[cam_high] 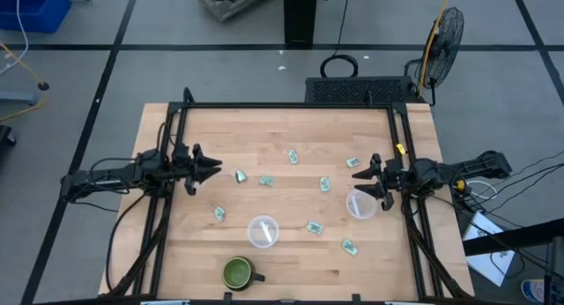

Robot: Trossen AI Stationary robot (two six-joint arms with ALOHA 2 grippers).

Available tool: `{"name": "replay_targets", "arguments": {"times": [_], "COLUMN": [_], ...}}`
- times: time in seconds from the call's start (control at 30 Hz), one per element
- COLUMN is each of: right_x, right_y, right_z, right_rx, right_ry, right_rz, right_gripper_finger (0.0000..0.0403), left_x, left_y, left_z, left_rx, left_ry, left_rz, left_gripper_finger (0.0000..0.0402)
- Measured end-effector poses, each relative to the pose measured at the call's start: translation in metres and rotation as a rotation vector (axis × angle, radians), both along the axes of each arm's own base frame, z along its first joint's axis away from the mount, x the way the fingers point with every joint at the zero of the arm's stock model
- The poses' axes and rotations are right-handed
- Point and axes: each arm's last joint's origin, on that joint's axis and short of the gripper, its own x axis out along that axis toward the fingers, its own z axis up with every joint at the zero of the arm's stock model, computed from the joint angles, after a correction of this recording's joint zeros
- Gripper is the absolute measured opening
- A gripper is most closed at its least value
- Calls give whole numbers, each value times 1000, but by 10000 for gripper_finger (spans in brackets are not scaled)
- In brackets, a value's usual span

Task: Pick and place Stevia / Truvia into bins
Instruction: Put the white stevia packet into the right transparent container

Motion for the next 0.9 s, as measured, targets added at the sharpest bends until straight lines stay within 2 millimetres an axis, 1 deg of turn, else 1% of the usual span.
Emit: {"name": "replay_targets", "arguments": {"times": [0.2, 0.27, 0.33, 0.4, 0.5, 0.67, 0.73, 0.8, 0.9], "right_x": [0, 0, 0, 0, 0, 5, 7, 12, 21], "right_y": [-1, -3, -7, -11, -16, -24, -29, -34, -42], "right_z": [-6, -9, -10, -13, -17, -24, -28, -19, 3], "right_rx": [-8, -56, -93, -110, -134, -201, -243, -294, -348], "right_ry": [61, 88, 108, 147, 197, 295, 361, 407, 424], "right_rz": [-20, -107, -238, -386, -538, -646, -681, -719, -738], "right_gripper_finger": [173, 172, 172, 172, 172, 171, 171, 171, 171], "left_x": [0, -1, -1, -1, -2, -3, -4, -4, -4], "left_y": [3, 5, 6, 7, 7, 12, 14, 16, 19], "left_z": [0, 0, 0, 0, 0, 0, 3, 5, 7], "left_rx": [16, 11, 16, 16, 16, -2, -4, -4, -2], "left_ry": [2, 2, 3, 4, 4, -4, -27, -51, -67], "left_rz": [122, 169, 204, 229, 257, 342, 372, 392, 403], "left_gripper_finger": [131, 131, 131, 131, 131, 131, 131, 131, 131]}}
